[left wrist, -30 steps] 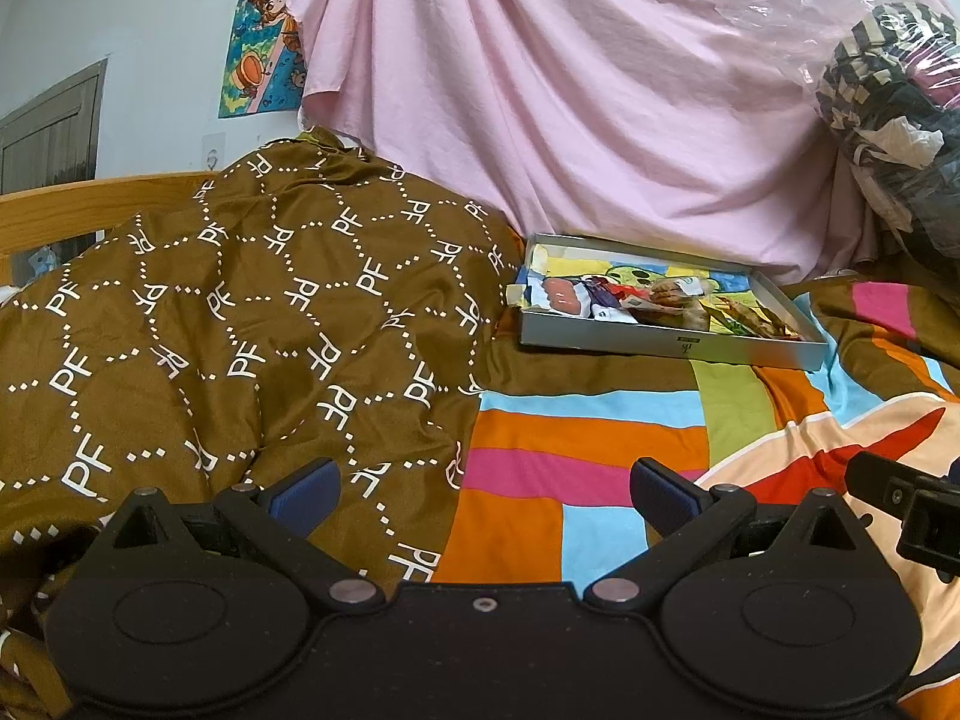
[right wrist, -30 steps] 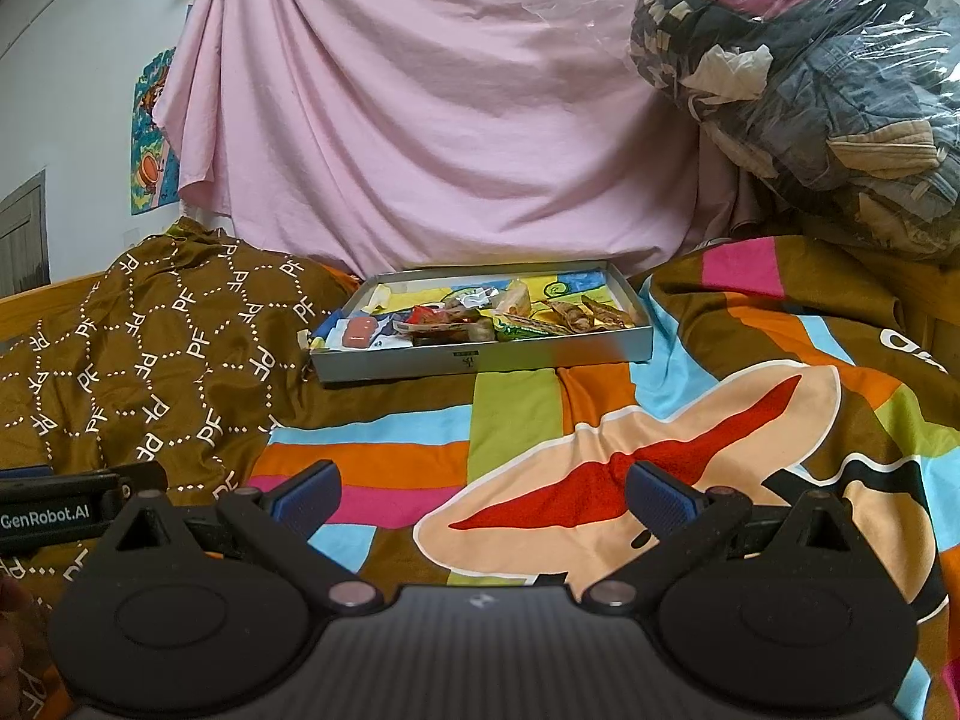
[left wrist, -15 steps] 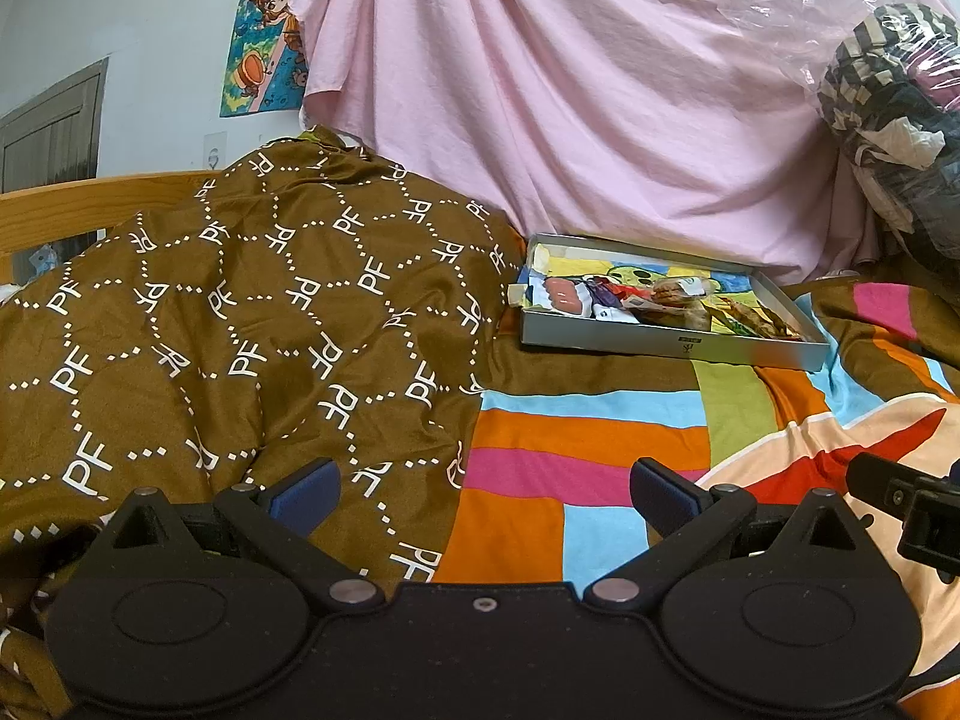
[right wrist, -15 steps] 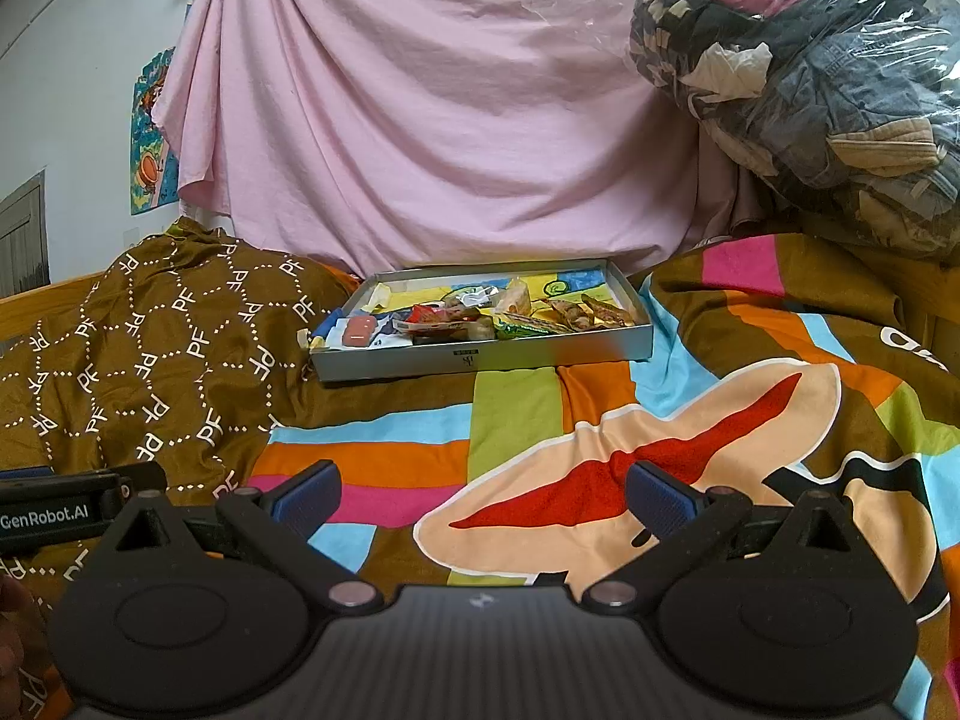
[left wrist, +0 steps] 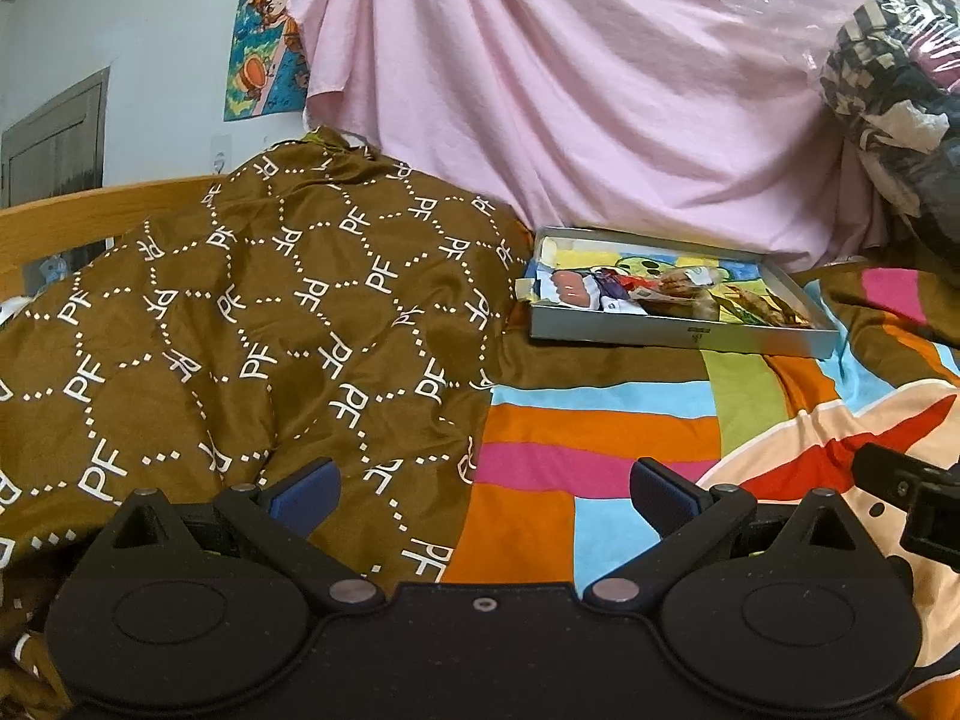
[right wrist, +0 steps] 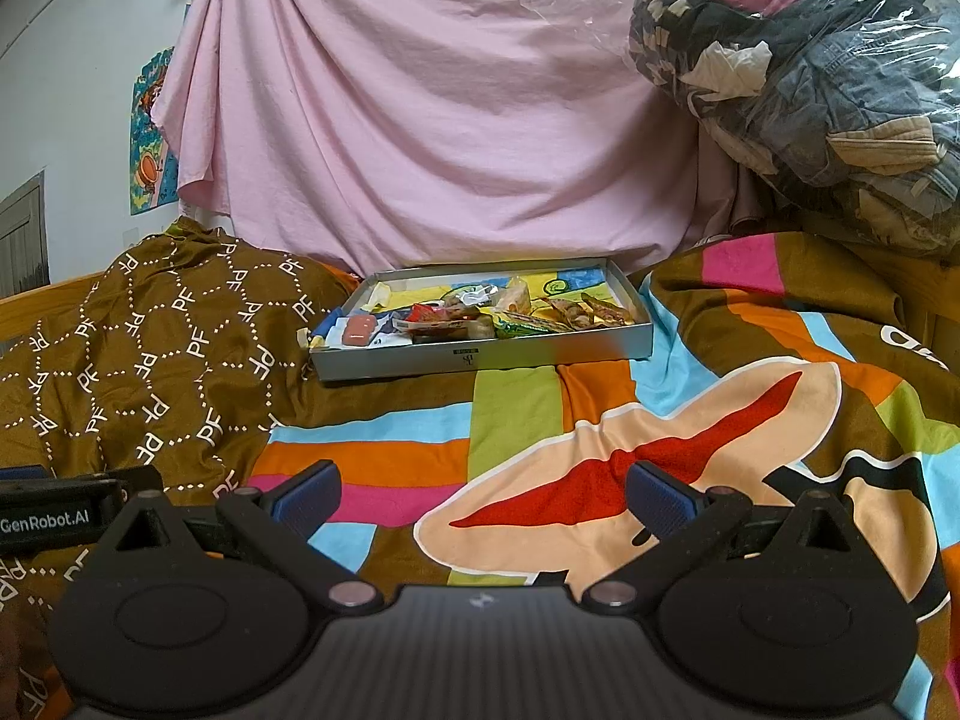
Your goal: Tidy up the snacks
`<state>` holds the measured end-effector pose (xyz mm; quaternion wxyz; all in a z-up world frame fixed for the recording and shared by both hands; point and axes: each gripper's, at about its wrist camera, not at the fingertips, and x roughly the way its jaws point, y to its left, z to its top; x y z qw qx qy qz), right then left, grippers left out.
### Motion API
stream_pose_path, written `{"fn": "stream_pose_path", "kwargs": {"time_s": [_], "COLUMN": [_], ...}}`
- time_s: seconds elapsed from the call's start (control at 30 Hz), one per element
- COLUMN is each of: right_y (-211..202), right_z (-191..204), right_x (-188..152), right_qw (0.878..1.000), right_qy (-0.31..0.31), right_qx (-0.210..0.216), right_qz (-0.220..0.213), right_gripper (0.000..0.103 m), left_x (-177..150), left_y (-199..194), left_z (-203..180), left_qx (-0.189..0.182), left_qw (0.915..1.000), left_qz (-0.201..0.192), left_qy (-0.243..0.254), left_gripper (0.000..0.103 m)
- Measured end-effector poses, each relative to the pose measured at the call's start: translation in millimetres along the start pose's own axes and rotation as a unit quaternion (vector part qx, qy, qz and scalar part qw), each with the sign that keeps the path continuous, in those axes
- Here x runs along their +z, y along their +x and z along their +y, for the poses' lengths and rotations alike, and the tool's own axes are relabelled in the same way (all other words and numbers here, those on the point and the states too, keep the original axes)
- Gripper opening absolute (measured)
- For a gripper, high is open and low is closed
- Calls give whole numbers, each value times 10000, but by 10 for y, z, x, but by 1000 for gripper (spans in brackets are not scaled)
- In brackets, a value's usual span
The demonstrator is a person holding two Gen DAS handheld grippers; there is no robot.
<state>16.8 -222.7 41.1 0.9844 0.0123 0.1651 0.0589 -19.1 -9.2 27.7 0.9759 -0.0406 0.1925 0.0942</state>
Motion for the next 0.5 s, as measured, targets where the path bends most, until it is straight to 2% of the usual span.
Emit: {"fn": "stream_pose_path", "kwargs": {"time_s": [0.5], "right_y": [4], "right_z": [15], "right_x": [-22], "right_qw": [10000], "right_qy": [19], "right_qx": [-6], "right_qz": [22], "right_gripper": [103], "left_x": [-2], "left_y": [-5], "left_z": [-16], "left_qx": [45], "left_qw": [10000], "left_qz": [6], "left_qy": [15], "left_gripper": [102]}}
